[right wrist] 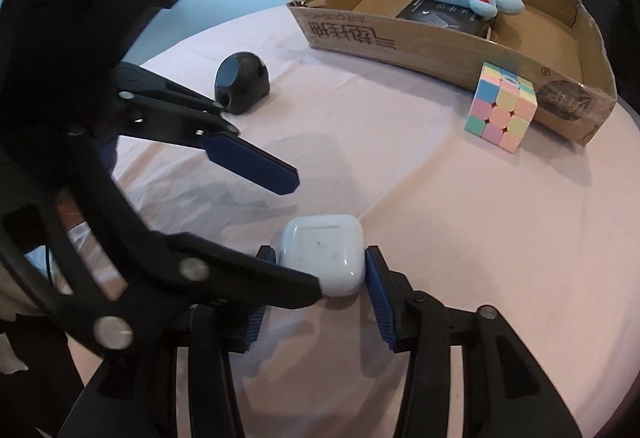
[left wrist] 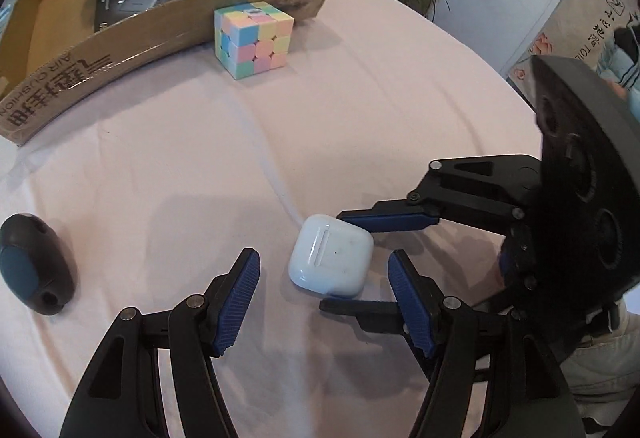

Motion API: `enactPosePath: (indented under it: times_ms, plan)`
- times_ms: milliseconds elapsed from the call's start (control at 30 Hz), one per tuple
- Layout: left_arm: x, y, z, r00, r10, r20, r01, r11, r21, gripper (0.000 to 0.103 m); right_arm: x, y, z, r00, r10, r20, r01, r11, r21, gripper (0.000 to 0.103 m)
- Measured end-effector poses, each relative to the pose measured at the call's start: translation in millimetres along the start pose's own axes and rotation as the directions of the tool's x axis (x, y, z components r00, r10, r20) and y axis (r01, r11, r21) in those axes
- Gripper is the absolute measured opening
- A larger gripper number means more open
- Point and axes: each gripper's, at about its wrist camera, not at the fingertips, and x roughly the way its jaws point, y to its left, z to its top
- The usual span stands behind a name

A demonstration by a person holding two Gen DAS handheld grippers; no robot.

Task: Organize objects
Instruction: 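Close both grippers on the white earbud case on the table, then lift the earbud case with both grippers and carry it over the box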

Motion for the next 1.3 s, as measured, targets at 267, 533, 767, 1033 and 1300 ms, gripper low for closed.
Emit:
enactPosePath:
  times_ms: [267, 533, 767, 1033, 1300]
  plan:
    - [8, -8, 4, 0.999, 0.025, -0.029, -0.024, 0.998, 0.052, 0.044, 9, 7, 5, 1.000, -0.031, -0.004, 0.031, 0.999, -0.008, 0.043]
    - [12, -2, 3, 1.000, -0.006, -0.027, 0.008, 0.999, 0.048, 0.044, 12, 8, 7, 0.999, -0.046, -0.008, 0.045, 0.999, -0.015, 0.044]
    - [11, -4, 0, 1.000, -0.003, -0.031, 0.005, 0.999, 0.045, 0.044, 12, 8, 7, 0.999, -0.047, -0.009, 0.047, 0.999, -0.015, 0.044]
    - [12, -5, 0, 1.000, 0.002, -0.026, -0.001, 0.999, 0.044, 0.043, 13, 6, 8, 0.998, -0.054, -0.009, 0.054, 0.998, -0.020, 0.042]
    - [12, -7, 4, 1.000, 0.011, -0.024, -0.010, 0.999, 0.050, 0.043, 12, 7, 8, 0.998, -0.067, -0.010, 0.067, 0.998, -0.019, 0.041]
